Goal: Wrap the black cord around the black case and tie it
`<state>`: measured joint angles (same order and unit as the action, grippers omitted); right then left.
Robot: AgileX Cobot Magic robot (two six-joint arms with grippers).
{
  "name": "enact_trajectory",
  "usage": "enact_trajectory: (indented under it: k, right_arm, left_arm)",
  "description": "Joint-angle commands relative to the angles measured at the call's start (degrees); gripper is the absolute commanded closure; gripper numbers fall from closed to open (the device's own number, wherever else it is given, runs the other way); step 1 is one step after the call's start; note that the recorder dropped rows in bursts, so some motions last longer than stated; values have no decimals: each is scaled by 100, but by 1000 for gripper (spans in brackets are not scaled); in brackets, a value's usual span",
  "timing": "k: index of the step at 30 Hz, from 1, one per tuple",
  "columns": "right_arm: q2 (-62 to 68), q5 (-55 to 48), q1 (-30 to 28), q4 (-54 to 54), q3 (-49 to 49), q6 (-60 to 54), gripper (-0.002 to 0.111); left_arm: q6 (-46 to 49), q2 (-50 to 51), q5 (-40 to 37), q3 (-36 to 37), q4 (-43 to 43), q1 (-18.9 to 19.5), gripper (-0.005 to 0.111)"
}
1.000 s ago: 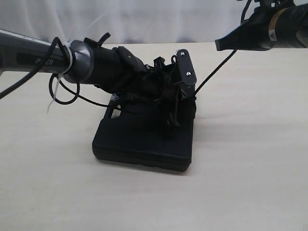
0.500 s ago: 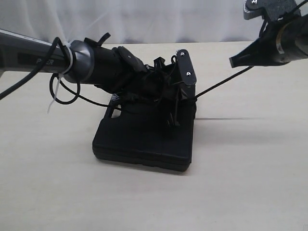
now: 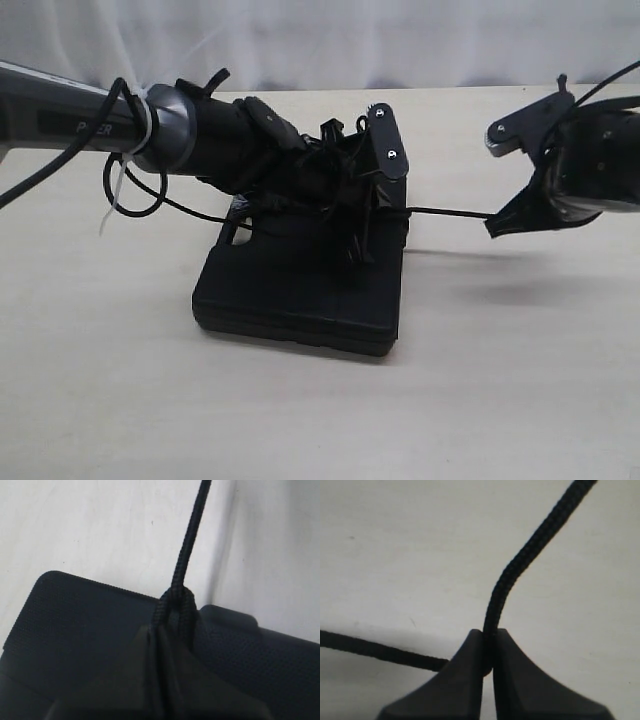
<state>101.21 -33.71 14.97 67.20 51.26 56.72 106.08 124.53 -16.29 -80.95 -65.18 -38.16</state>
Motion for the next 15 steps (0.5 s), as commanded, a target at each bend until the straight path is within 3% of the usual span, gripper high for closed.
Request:
enact_trajectory:
  k: [1,4,11,15]
  right_arm:
    - [336,-385,-45,307,-35,246,104]
    - [361,-200,-45,307,-35,288,98]
    - [152,-153,-45,307,-2,525,51]
    - [-161,-574,-45,350,24,936,48]
  left_arm:
    - [-2,86,-114,13,-30,-52,107]
    - [-6,75,-114,13,-30,-52,107]
    - [-6,75,-114,13,-30,-52,107]
    - [-6,65,-114,13,-30,-52,107]
